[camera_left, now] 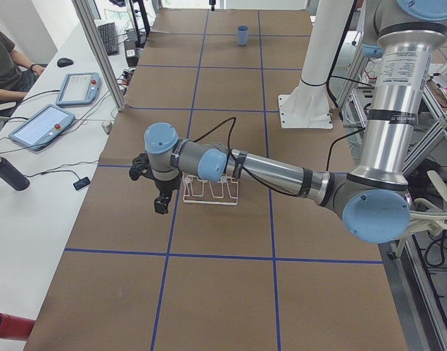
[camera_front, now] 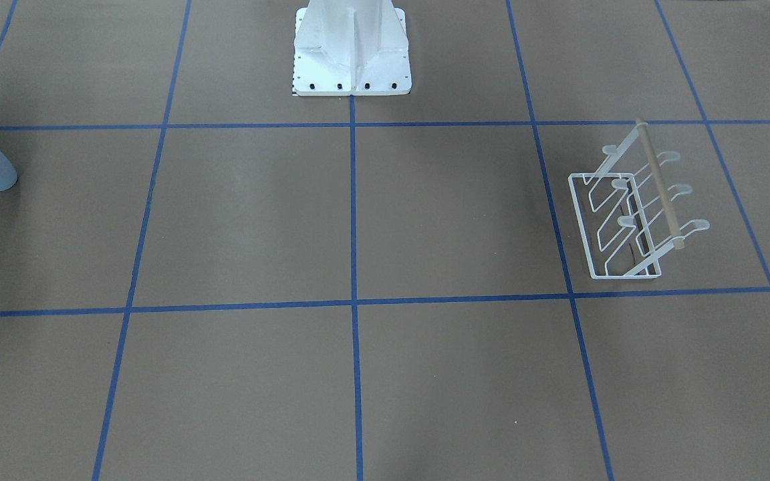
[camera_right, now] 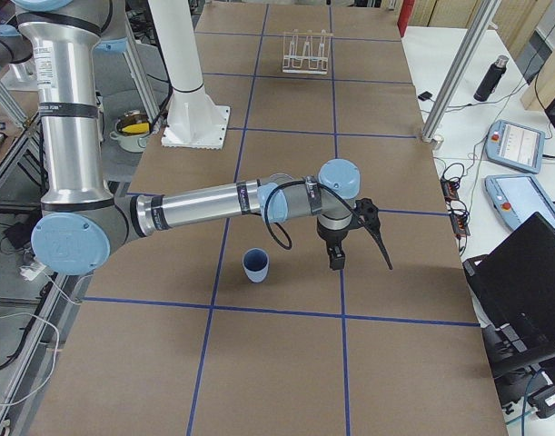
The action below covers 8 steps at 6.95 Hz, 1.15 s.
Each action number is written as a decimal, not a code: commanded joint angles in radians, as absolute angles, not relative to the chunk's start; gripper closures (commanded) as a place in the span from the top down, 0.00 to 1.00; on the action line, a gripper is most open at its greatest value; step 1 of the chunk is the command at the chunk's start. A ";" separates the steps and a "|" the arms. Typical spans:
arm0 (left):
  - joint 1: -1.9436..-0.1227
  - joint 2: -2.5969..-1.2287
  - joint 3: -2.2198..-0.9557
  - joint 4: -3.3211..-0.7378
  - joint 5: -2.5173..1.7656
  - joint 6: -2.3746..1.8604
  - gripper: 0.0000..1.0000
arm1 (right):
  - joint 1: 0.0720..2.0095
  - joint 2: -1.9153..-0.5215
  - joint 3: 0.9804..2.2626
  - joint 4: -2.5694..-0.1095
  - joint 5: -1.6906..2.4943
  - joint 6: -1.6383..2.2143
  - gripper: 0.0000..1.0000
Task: Hang cup on cup holder
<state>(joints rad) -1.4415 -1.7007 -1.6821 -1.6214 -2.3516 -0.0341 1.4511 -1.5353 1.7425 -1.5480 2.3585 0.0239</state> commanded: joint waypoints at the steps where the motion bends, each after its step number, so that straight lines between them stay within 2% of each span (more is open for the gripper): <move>1: -1.440 -1.694 -1.696 -1.640 -2.346 -0.073 0.98 | 1.450 -1.536 1.733 -1.549 2.388 0.025 1.00; 8: -1.440 -1.712 -1.704 -1.661 -2.344 -0.086 0.97 | 1.442 -1.537 1.723 -1.512 2.411 0.026 1.00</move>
